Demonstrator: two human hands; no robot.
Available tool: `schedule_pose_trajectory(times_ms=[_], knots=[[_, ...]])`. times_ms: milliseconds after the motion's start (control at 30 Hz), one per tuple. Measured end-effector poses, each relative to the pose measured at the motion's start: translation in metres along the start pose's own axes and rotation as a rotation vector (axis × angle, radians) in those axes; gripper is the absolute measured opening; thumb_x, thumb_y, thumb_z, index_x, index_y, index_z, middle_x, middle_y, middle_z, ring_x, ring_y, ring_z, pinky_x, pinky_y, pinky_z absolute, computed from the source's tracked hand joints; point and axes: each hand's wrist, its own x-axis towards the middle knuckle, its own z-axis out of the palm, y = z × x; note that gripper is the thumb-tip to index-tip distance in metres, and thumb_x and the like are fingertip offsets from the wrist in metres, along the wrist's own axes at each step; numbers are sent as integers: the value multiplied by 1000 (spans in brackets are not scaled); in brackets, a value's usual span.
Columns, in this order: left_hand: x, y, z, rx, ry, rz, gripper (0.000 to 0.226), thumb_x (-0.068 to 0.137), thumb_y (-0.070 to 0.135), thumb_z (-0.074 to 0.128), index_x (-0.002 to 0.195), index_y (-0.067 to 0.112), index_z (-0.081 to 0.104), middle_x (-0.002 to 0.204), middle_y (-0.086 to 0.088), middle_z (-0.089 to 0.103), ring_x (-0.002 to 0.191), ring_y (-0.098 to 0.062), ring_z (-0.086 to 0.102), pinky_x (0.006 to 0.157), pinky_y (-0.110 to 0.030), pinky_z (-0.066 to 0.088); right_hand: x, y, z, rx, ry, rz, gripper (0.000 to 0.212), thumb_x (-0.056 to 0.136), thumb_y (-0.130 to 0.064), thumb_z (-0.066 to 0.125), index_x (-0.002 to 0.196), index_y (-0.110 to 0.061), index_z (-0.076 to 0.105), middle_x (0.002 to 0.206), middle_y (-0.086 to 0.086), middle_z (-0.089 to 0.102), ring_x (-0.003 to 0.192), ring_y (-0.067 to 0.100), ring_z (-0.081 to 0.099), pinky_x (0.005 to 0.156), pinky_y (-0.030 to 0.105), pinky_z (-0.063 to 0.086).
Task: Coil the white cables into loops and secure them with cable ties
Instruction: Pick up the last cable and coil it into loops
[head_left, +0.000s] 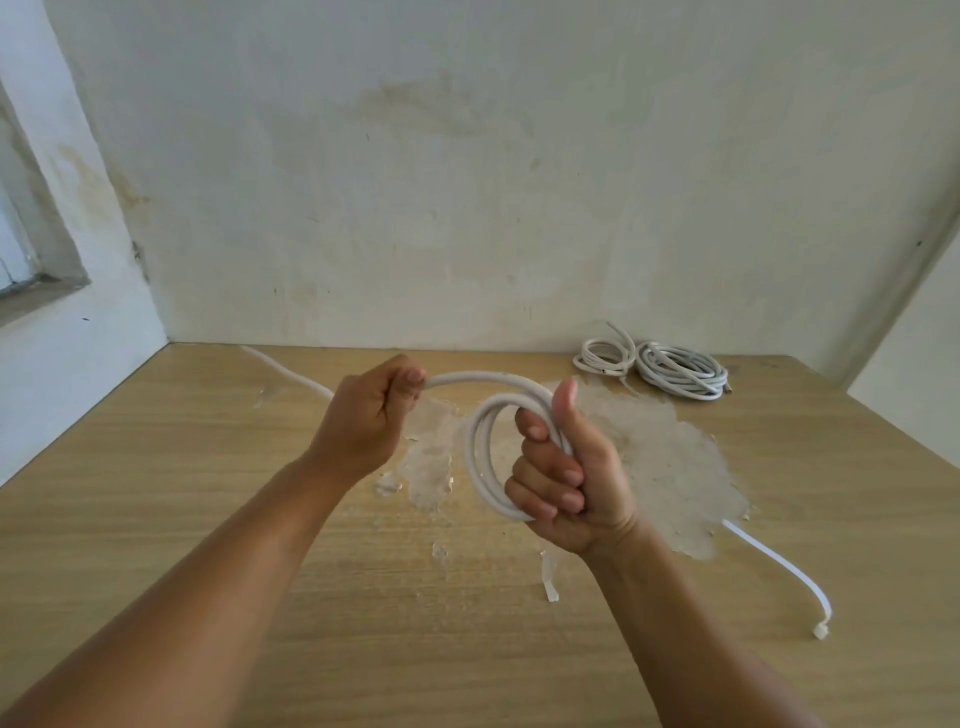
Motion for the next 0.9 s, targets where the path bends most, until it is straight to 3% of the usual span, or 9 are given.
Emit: schedule_pose_trajectory(times_ms=[200,333,467,567,633,767,900], knots=[[-21,-9,13,-31,-15,-39,37,104,47,35,73,34,50,57,1,51,48,-18,45,48,-14,32,5,-6,8,-34,133,-90,55,98,-59,40,75,-12,59,36,-11,37,26,1,37,33,18,32],[-18,0,23,-28,-49,-83,40,106,46,38,69,35,48,55,10,48,50,-8,44,49,-16,33,12,-8,16,51,85,-151,51,95,-58,48,76,-11,57,35,-10,39,25,4,39,32,18,33],[-20,-5,24,-96,-139,-204,48,104,50,35,72,21,57,57,10,52,52,-4,45,52,-17,36,16,-15,17,47,129,-206,55,95,-61,45,75,-12,56,35,-10,36,24,4,37,32,18,29],[-32,-30,10,-55,-191,-265,57,103,63,28,83,23,64,76,5,68,71,-8,62,63,-10,44,13,-31,17,61,181,-256,60,93,-68,40,74,-12,54,33,-11,35,23,3,34,30,18,25],[-38,-41,4,-17,-194,-264,44,99,62,30,90,34,63,86,8,70,82,-4,65,68,-7,45,13,-37,18,32,234,-270,62,90,-71,40,73,-13,53,33,-11,33,23,3,31,30,18,25],[-35,-37,10,62,-86,-156,29,102,57,31,103,41,55,61,5,53,49,-10,50,45,-30,43,15,-37,14,56,321,-313,55,101,-59,42,71,-14,53,34,-10,31,23,5,30,31,18,25],[-28,-13,19,188,-18,-106,47,104,45,33,135,21,60,55,11,52,46,-8,53,43,-17,36,18,-44,10,104,378,-387,50,103,-50,46,70,-14,54,36,-9,32,25,6,30,32,20,26]])
